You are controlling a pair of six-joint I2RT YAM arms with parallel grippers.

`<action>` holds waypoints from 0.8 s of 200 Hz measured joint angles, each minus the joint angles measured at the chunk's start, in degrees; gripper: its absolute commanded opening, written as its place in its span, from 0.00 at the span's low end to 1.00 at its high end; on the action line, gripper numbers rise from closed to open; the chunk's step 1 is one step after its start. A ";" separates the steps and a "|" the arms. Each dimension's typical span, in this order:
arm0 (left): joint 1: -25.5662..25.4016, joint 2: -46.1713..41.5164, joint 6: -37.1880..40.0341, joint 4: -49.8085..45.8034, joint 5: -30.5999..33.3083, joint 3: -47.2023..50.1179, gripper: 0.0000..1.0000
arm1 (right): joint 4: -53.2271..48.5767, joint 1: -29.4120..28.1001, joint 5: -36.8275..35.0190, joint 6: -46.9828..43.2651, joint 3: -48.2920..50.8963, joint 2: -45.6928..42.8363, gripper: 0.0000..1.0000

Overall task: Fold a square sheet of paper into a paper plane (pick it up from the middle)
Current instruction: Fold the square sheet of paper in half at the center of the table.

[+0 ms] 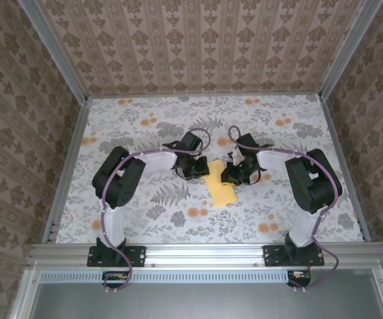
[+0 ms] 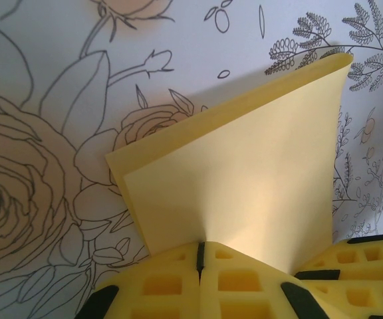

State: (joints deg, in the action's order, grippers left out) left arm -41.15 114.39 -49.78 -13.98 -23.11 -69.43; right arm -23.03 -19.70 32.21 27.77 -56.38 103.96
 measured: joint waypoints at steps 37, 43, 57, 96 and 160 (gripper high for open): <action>0.00 0.02 -0.04 0.00 0.00 0.00 0.04 | 0.04 0.72 -0.46 -0.63 0.98 0.00 0.14; 0.00 0.02 -0.11 0.00 0.00 0.00 0.04 | 0.07 0.81 -0.46 -0.66 1.03 0.00 0.14; 0.00 0.04 -0.15 0.00 -0.02 0.00 0.04 | 0.31 0.85 -0.44 -0.68 1.38 -0.09 0.14; 0.00 0.04 -0.15 0.00 -0.02 0.02 0.04 | 1.68 2.32 -0.48 -0.59 4.87 -2.64 0.14; 0.00 0.04 -0.15 0.07 -0.02 0.07 0.04 | 0.33 5.11 -4.63 0.94 8.98 -9.53 0.14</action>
State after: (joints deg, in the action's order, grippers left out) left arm -41.15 114.43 -49.93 -13.91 -23.14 -69.36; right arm -22.70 -14.59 27.57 28.71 -47.40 94.43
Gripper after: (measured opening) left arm 0.060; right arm 0.138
